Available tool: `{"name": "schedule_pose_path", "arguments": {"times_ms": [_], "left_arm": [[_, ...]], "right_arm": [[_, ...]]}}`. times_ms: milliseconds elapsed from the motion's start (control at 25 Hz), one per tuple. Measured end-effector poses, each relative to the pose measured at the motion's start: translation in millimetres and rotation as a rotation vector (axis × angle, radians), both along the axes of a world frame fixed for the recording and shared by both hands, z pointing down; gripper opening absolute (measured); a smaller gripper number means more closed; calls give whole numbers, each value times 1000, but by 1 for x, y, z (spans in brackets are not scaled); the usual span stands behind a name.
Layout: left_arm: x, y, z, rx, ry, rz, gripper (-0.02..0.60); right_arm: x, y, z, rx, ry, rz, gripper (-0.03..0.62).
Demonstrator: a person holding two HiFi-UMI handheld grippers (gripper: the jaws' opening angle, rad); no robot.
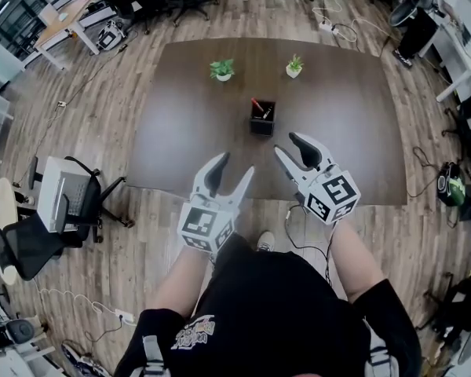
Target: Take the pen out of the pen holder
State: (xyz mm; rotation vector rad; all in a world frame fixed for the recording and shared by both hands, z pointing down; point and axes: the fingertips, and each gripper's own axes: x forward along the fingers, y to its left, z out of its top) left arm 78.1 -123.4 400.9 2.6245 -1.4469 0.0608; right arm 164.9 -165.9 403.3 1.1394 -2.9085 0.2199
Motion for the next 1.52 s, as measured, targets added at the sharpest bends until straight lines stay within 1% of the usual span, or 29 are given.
{"name": "schedule_pose_path", "arguments": {"times_ms": [240, 400, 600, 920, 1200, 1520], "left_arm": [[9, -16, 0, 1, 1, 16, 213], [9, -30, 5, -5, 7, 34, 213], [-3, -54, 8, -7, 16, 58, 213], [-25, -100, 24, -47, 16, 106, 213], [-32, -134, 38, -76, 19, 147, 213], [-46, -159, 49, -107, 32, 168, 213]], "right_arm": [[4, -15, -1, 11, 15, 0, 183], [-2, -34, 10, 0, 30, 6, 181], [-21, -65, 23, -25, 59, 11, 178], [-48, -120, 56, -90, 112, 28, 173], [-59, -163, 93, -146, 185, 37, 160], [-73, -196, 132, -192, 311, 21, 153]]}}
